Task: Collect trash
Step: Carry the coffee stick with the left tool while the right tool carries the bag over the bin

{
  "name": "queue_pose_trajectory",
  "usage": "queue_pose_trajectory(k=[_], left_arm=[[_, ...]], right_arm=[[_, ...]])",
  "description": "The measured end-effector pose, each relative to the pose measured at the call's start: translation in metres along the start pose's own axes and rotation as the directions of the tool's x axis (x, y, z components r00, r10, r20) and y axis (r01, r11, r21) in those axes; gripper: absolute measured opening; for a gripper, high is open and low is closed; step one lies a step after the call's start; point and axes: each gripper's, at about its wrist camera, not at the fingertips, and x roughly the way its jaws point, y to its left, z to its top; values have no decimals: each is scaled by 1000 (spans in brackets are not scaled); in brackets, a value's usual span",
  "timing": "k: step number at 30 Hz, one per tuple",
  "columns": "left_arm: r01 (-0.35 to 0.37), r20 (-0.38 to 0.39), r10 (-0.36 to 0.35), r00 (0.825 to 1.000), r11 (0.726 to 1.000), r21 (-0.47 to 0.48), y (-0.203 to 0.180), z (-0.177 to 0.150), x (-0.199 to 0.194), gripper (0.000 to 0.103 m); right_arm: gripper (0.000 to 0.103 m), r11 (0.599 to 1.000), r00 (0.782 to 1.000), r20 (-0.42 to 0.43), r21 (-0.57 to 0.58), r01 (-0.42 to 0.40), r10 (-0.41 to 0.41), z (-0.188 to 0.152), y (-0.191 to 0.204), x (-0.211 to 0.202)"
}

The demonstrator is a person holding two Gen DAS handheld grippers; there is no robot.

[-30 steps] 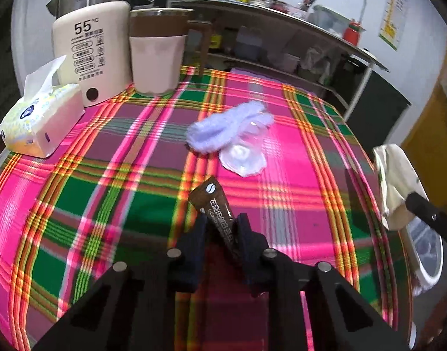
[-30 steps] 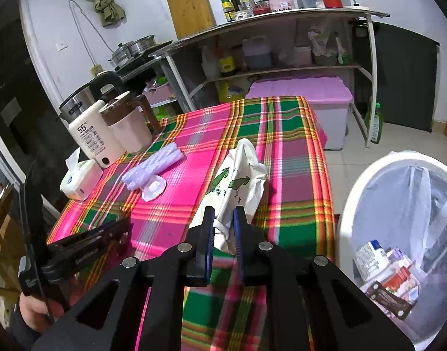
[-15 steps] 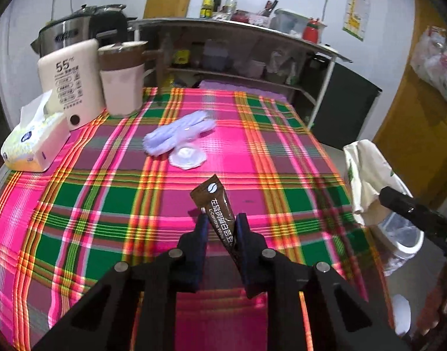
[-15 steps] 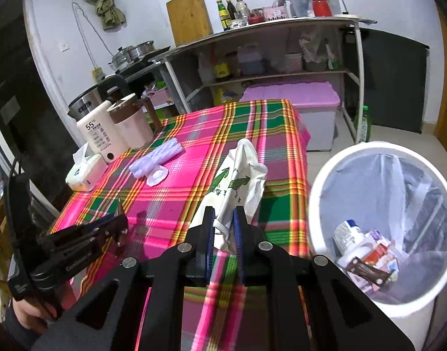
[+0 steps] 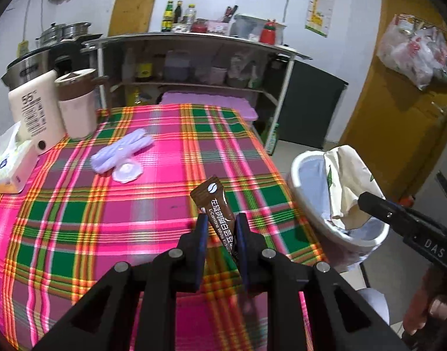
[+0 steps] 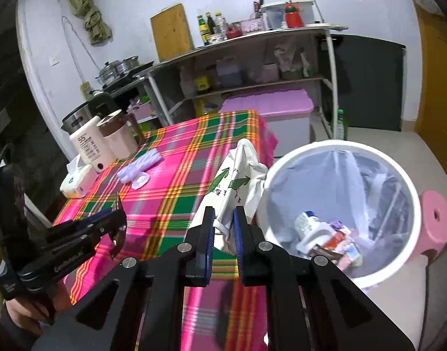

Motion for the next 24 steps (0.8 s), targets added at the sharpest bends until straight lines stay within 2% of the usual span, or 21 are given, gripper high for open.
queue_pose_trajectory(k=[9,24], left_arm=[[92,-11,-92,996,995,38,-34,10,9,20],[222,-60,-216,974,968,118,-94,30,46,20]], right_arm=[[13,996,998,15,57,62,-63,-3,-37,-16],[13,981,991,-9,139,132,-132,-9,-90,-17]])
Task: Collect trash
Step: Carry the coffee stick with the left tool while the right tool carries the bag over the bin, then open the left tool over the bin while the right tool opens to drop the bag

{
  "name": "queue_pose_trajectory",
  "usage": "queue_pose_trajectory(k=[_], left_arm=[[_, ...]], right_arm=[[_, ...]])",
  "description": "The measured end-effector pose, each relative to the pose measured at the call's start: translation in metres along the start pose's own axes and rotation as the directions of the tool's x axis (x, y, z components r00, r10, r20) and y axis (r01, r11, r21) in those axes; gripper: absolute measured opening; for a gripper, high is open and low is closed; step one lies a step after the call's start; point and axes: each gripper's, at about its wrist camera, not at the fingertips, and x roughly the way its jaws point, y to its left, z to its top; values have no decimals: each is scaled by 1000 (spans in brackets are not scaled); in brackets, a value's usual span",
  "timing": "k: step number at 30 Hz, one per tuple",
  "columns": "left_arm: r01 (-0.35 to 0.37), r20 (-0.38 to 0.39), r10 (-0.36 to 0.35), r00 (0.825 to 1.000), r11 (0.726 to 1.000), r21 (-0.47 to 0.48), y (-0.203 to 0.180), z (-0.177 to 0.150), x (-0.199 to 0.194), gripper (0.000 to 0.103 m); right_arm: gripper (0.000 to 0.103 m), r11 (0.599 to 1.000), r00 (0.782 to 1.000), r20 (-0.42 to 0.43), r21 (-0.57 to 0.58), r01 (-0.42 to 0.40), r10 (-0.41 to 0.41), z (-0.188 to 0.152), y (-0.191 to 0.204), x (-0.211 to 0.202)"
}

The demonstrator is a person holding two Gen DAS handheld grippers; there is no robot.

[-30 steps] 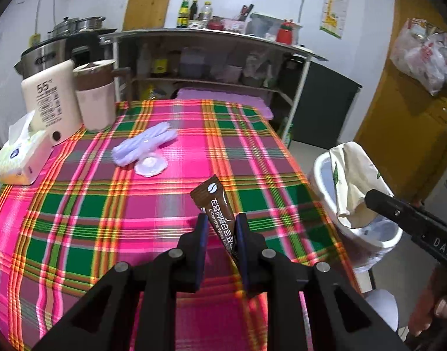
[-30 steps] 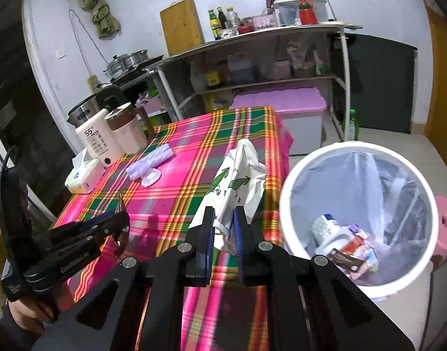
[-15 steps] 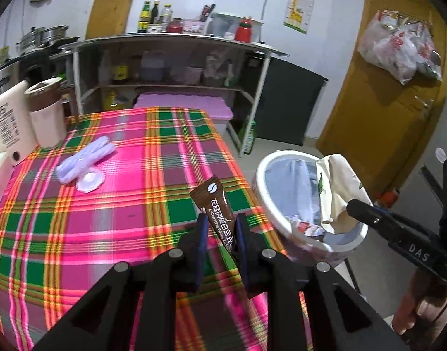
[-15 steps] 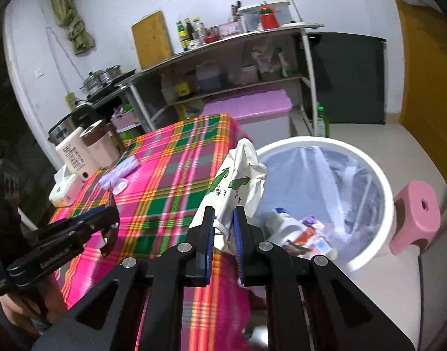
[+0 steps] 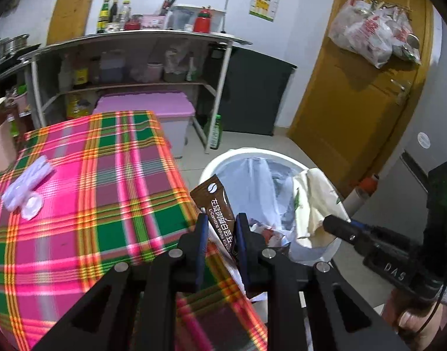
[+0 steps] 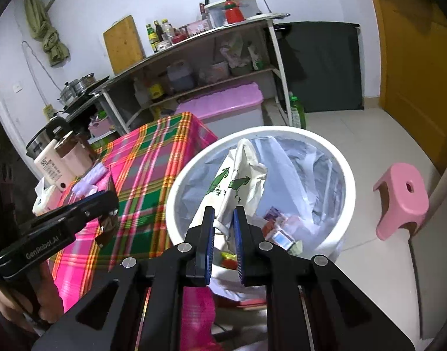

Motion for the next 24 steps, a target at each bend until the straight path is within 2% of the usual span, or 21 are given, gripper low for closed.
queue_pose_trajectory(k=[14,24], left_arm=[[75,-62,-74,995,997,23,-27,8,38,21],[78,-78,-75,994,996,35,-35,9,47,22]], right_arm=[[14,998,999,-44,59,35,-33,-2,-30,13],[16,997,998,-61,76,29,-24,-2,-36,16]])
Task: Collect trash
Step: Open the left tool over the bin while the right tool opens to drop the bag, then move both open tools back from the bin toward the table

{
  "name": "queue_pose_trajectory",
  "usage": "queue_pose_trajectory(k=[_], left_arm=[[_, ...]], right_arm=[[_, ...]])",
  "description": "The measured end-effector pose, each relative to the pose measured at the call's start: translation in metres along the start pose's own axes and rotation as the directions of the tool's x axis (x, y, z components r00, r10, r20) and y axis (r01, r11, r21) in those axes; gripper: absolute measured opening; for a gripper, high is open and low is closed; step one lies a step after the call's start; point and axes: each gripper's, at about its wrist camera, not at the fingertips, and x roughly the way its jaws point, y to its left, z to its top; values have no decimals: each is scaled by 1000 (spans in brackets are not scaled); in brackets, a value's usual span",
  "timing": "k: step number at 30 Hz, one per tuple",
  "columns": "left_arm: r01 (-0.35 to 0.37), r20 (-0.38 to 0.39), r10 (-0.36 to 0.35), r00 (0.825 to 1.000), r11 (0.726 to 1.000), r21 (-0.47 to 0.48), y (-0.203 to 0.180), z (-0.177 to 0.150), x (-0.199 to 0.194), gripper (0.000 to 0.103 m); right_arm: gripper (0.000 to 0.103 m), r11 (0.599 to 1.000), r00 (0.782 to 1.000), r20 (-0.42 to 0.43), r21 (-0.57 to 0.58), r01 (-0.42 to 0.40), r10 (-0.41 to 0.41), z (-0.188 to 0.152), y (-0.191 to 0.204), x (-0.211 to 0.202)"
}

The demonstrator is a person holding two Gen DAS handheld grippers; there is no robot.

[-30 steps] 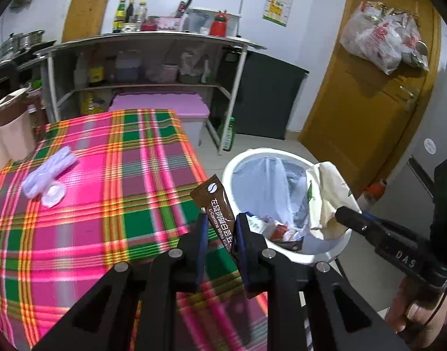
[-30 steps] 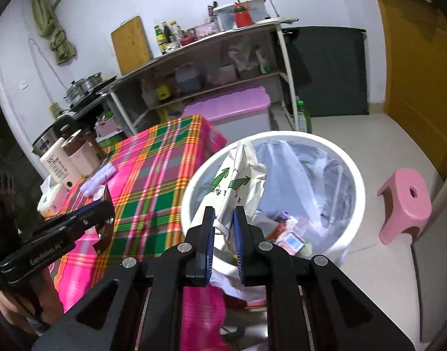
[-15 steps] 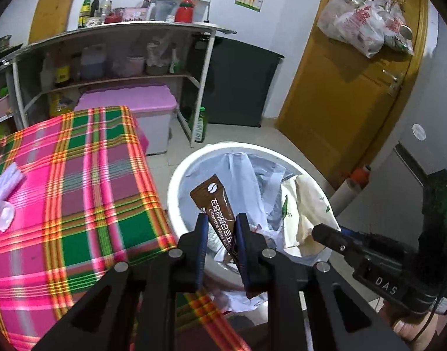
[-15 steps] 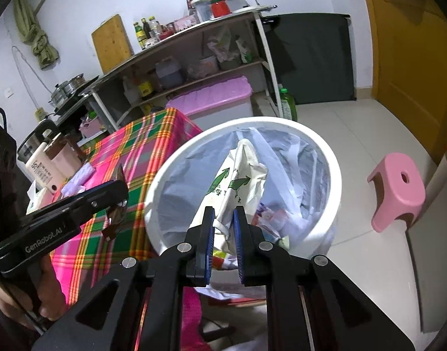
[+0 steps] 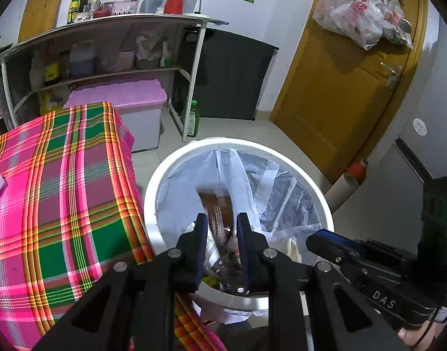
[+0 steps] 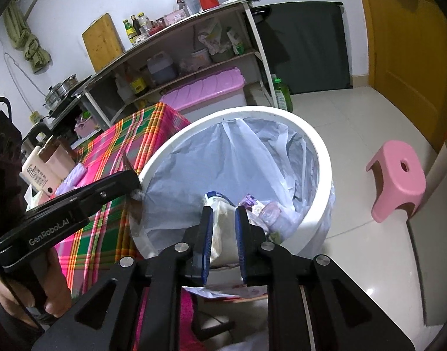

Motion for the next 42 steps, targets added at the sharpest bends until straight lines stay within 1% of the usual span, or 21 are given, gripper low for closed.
queue_pose_trajectory(k=[2,5,7,14,20,21,25,32,42], left_arm=[[2,1,-2,1000,1000,-2,0,0,0,24],[5,6,-5,1000,1000,-6,0,1,-2,30],[4,9,-4,1000,1000,-10,1,1,-4,30],[-8,36,9,999,1000,-24,8,-2,-21,30],[-28,52,30,998,999,-33,14,-9,-38,30],[-33,55,35,998,999,-36,16,-10,-41,30],[-50,68,54,996,998,-47,22,-15,-54,30],[-86,88,93,992,993,-74,39,-27,-76,30],[-142,92,153,984,983,-120,66,-49,-98,30]], right_arm=[[16,1000,1000,4,2,0,0,-1,-1,-1],[19,1000,1000,13,1,-1,1,0,-1,-4],[20,1000,1000,19,1,-2,2,0,0,-6],[21,1000,999,38,-27,-12,13,0,10,-17],[21,997,998,53,-64,-32,36,-2,28,-26],[23,997,998,54,-71,-36,40,-2,31,-27],[33,994,996,60,-96,-54,60,-4,43,-33],[33,987,994,54,-140,-85,93,-9,66,-37],[34,970,990,27,-206,-130,139,-20,97,-32]])
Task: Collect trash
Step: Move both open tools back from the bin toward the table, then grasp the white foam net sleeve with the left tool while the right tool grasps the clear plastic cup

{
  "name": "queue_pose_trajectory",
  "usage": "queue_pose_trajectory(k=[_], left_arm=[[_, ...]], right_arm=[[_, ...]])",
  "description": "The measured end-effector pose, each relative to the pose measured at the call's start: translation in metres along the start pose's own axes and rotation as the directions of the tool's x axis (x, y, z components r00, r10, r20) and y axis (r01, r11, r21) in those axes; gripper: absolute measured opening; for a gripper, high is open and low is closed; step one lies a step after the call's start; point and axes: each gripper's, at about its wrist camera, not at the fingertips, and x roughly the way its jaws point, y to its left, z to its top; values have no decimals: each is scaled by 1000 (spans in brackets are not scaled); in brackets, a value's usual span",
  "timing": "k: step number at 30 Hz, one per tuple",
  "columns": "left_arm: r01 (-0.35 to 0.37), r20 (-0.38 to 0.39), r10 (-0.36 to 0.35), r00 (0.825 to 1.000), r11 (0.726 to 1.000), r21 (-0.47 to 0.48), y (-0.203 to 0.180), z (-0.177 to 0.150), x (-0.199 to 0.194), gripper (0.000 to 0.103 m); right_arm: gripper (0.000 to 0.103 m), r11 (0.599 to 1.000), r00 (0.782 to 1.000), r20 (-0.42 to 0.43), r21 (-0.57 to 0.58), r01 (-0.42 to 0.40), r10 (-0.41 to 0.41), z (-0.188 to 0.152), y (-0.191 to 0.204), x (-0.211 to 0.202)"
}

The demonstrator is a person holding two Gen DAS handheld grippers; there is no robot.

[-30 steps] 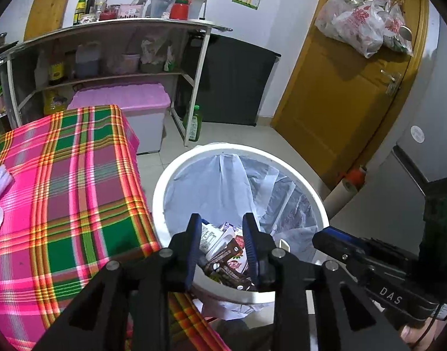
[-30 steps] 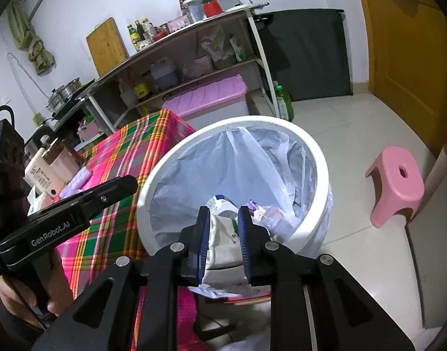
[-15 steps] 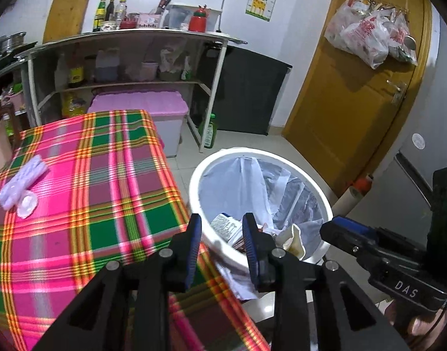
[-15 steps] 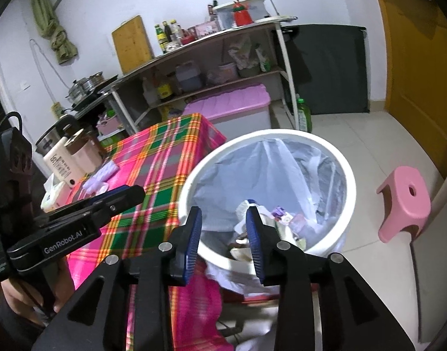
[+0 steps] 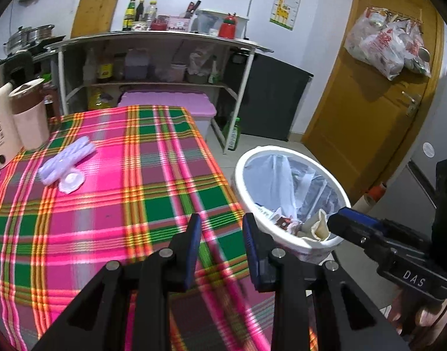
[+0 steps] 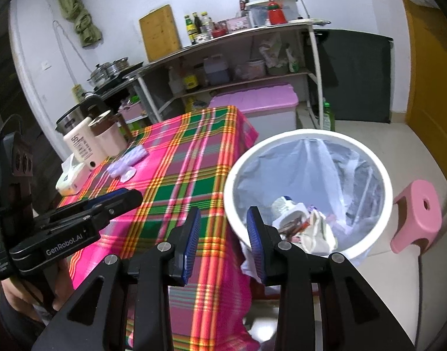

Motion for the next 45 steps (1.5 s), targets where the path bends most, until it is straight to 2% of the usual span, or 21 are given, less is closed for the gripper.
queue_pose_trajectory(k=[12,15,20,26,45], left_arm=[[-86,10,87,996,994,-69,51,-15,-20,30],[-109,14,110,994,990,-93,65,-18,-24,30],[-145,20,149,989,981,-128,91,-21,-33,31],[-185,26,192,981,970,-160,122,-22,-41,36],[-258,-3,262,965,949,-181,203,-12,-36,37]], right_arm=[[34,996,997,-35,-56,-73,71,3,36,21],[40,991,994,-44,-78,-105,102,6,50,27],[40,983,990,-63,-123,-135,128,10,76,41],[40,971,983,-105,-169,-167,151,14,109,65],[40,939,965,-205,-267,-216,164,34,185,163]])
